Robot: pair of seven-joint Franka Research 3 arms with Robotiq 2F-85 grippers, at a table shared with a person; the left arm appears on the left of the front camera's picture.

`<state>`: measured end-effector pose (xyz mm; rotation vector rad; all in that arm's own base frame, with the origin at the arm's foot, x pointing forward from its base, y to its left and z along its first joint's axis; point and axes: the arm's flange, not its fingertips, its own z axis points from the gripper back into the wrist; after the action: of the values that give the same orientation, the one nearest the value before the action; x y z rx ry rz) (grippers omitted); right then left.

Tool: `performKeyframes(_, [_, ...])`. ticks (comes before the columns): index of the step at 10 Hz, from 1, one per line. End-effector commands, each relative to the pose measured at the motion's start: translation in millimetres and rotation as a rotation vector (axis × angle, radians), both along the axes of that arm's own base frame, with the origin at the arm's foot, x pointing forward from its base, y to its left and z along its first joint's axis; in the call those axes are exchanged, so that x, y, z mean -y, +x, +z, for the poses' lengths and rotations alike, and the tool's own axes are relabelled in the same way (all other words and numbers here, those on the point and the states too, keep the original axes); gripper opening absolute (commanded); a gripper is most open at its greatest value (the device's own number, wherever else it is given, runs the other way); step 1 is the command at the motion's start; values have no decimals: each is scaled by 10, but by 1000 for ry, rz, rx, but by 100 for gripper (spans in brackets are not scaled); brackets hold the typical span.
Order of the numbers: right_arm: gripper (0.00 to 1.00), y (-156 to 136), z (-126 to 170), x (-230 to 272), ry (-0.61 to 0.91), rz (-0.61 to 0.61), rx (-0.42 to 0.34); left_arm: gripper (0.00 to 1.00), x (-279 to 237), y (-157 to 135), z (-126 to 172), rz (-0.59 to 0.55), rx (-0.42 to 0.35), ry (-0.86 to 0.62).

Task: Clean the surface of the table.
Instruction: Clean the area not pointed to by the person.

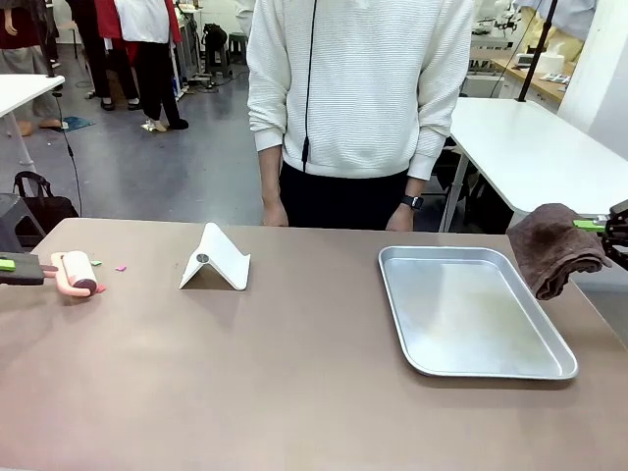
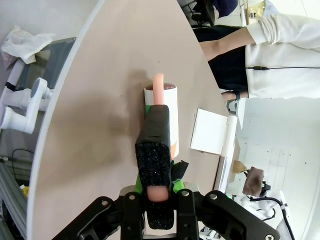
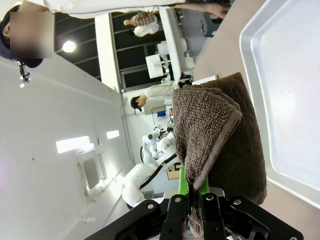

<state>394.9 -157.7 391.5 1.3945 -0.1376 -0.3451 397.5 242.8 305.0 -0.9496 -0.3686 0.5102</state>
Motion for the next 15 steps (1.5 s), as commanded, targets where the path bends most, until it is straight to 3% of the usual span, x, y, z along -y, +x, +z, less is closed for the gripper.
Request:
performKeyframes(1, [8,7,43,2,4,6,9,22,208,214,-209,15,-49,64])
performKeyframes(6, [8,7,43,2,4,6,9,22,738,568,-235,-67,-77,12])
performKeyframes(9, [8,7,43,2,4,6,9,22,868,650,-115,-72,-16,-44])
performKeyframes(12, [8,7,43,2,4,6,9,22,748,232,485,-112,148,-149])
performKeyframes(15, [8,7,43,2,4,6,9,22,472,-608,1062,-322,189,-248])
